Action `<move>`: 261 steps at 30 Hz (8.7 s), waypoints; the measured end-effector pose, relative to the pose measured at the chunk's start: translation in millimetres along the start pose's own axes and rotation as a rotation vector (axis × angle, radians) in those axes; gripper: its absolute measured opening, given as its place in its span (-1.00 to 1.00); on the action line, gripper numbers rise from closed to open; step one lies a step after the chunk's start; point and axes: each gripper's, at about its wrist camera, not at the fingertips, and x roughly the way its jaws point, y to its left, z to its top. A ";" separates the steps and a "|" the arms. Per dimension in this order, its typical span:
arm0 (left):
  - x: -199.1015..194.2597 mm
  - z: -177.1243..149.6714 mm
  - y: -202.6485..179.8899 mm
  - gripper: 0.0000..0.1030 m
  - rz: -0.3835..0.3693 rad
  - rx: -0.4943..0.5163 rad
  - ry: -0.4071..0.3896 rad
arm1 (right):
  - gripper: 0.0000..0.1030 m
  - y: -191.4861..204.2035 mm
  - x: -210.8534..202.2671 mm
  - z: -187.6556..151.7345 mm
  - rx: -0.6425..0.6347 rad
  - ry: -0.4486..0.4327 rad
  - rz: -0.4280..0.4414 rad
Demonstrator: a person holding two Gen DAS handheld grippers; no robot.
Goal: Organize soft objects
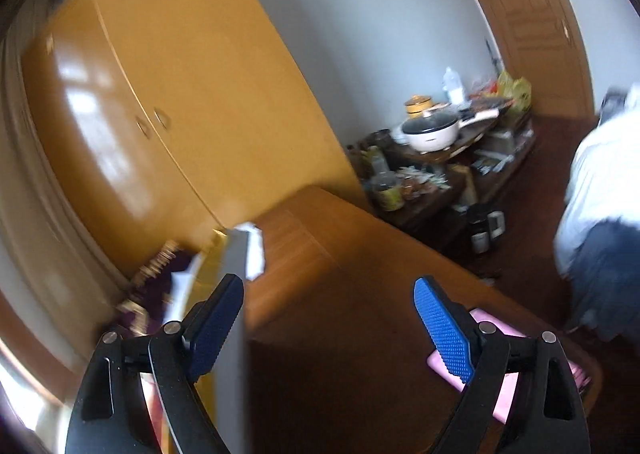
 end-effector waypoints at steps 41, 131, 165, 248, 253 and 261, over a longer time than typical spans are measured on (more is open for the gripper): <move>-112.8 33.0 130.7 0.65 0.255 -0.020 0.180 | 0.76 142.4 -38.0 -127.7 -0.362 0.343 0.808; -77.3 1.9 115.2 -0.48 0.386 0.146 0.190 | -0.43 166.2 -24.4 -165.0 -0.409 0.325 0.589; -134.0 37.5 114.7 -0.48 -0.061 -0.075 0.018 | -0.43 145.0 -34.5 -139.8 -0.312 0.244 0.626; -35.2 18.8 37.3 0.50 -0.029 0.074 0.228 | 0.47 80.2 -12.3 -95.7 -0.243 0.211 0.548; -73.2 14.3 70.8 0.50 0.158 0.088 0.104 | 0.47 124.1 -28.4 -123.9 -0.339 0.234 0.614; -92.1 3.4 106.1 0.53 0.390 0.107 0.076 | 0.50 163.5 -33.2 -164.2 -0.478 0.311 0.674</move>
